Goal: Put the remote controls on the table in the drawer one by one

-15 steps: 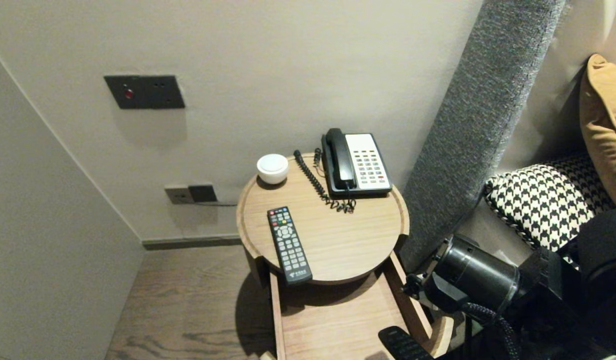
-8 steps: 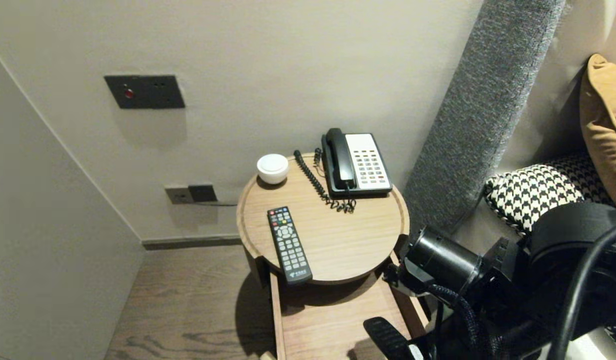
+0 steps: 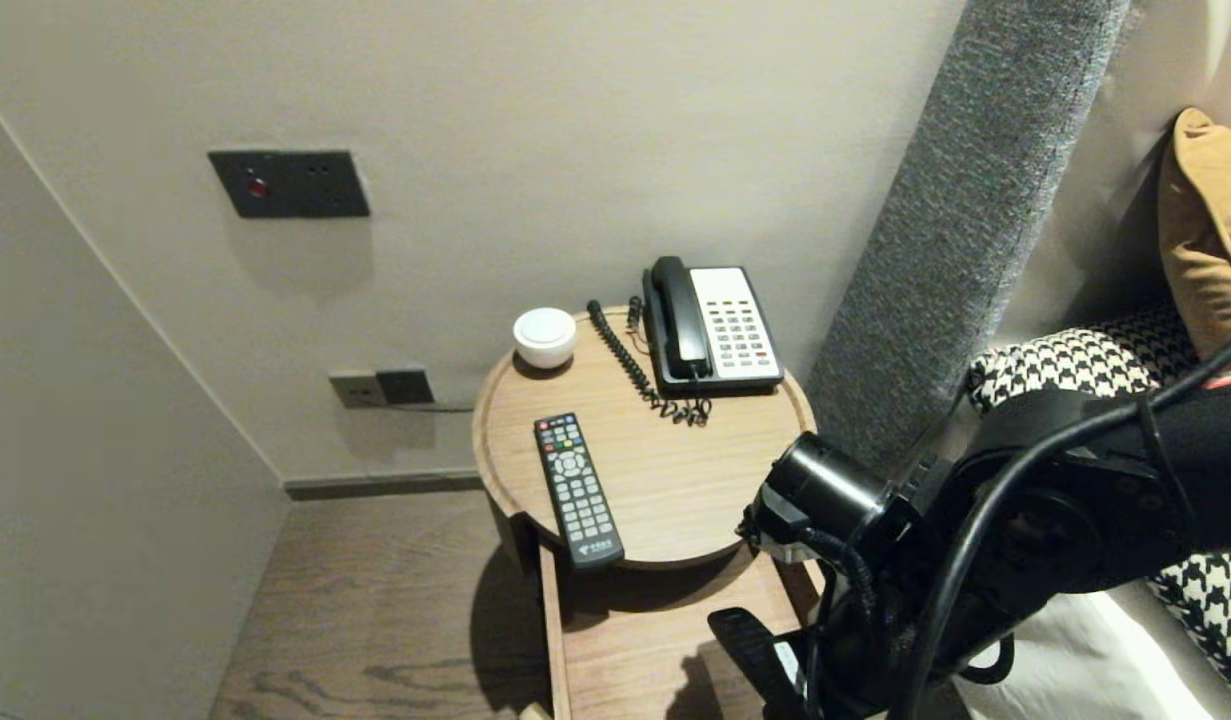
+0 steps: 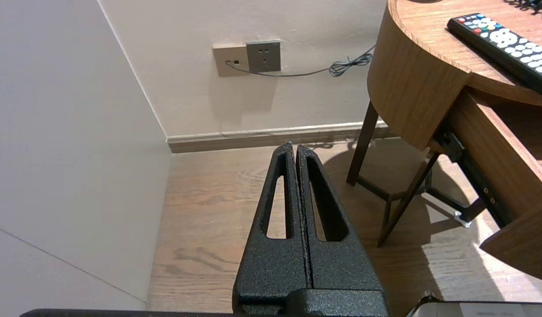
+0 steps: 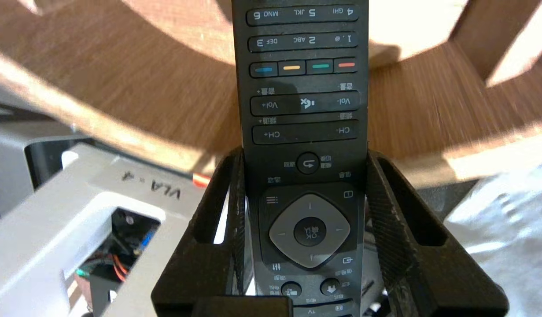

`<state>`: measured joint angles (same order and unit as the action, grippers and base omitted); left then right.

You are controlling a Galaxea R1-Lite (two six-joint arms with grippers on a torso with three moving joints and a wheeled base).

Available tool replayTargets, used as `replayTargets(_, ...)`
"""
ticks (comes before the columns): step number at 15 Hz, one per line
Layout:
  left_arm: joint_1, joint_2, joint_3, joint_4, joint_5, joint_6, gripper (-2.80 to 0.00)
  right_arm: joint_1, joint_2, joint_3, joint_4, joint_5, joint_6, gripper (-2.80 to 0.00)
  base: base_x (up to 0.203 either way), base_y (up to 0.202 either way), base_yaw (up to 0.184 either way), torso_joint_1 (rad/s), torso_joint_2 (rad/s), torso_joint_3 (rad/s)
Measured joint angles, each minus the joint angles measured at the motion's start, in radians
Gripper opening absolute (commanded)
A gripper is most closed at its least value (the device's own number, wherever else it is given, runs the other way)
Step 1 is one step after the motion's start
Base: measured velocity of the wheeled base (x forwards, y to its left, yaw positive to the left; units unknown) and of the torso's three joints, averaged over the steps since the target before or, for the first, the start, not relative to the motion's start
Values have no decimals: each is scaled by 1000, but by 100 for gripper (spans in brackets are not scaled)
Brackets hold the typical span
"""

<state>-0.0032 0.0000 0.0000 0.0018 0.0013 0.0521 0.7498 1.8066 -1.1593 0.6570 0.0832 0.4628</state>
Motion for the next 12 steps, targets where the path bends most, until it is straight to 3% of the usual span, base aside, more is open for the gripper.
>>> replayTargets(12, 0, 0, 0, 0, 0, 0, -280, -44, 105, -67, -32, -9, -2, -280, 0, 0, 0, 0, 0, 0)
